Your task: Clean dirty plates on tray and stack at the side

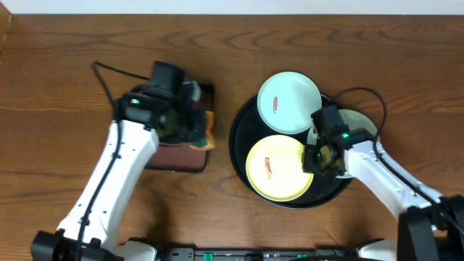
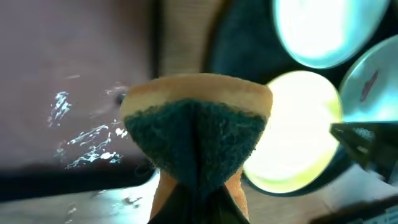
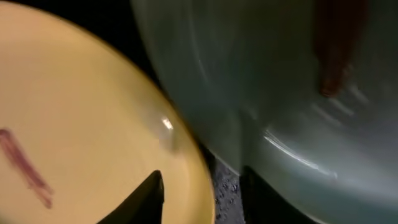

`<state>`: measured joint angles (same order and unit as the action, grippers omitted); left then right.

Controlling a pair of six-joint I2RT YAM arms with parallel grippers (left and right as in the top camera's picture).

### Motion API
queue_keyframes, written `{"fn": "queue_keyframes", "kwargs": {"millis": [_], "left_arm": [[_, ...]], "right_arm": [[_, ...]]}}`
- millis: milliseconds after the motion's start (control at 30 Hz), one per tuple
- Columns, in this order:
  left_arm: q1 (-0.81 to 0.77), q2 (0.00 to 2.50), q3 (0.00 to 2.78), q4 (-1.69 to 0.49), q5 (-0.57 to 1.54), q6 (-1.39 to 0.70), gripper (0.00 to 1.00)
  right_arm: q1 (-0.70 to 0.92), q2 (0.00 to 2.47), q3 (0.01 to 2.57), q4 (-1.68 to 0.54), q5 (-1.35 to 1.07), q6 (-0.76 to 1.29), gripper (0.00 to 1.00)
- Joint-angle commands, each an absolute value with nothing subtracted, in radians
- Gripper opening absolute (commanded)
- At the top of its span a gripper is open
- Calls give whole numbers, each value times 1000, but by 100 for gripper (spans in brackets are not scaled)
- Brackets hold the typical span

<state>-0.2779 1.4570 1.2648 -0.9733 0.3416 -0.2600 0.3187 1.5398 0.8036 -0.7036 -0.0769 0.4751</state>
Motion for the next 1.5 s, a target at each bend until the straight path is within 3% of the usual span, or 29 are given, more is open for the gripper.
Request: {"fn": "queue_keyframes", "kwargs": {"millis": [0, 167, 633, 833, 900, 1033, 1067, 1200, 1467], "left_arm": [[-381, 1474, 1272, -928, 369, -359, 7], [-510, 1546, 1272, -837, 348, -494, 7], [-551, 1572, 1272, -826, 348, -499, 7], [-559, 1572, 1272, -826, 349, -499, 8], [-573, 1573, 1272, -824, 348, -500, 8], [-629, 1578, 1272, -813, 326, -539, 8], [-646, 1583, 1272, -812, 299, -577, 7], [-706, 1637, 1259, -750, 250, -672, 8], [-765, 1806, 1259, -629, 253, -685, 7]], "right_arm": [[329, 1576, 768, -655, -65, 497, 38], [329, 1622, 739, -596, -93, 501, 29], [317, 1605, 754, -554, -105, 368, 37], [308, 1605, 751, -537, -105, 361, 36], [308, 1605, 745, -524, -105, 348, 31], [308, 1606, 725, -504, -105, 376, 4], [308, 1606, 724, -505, -105, 402, 1], [308, 1606, 725, -507, -81, 529, 1], [308, 1606, 725, -513, -64, 505, 1]]}}
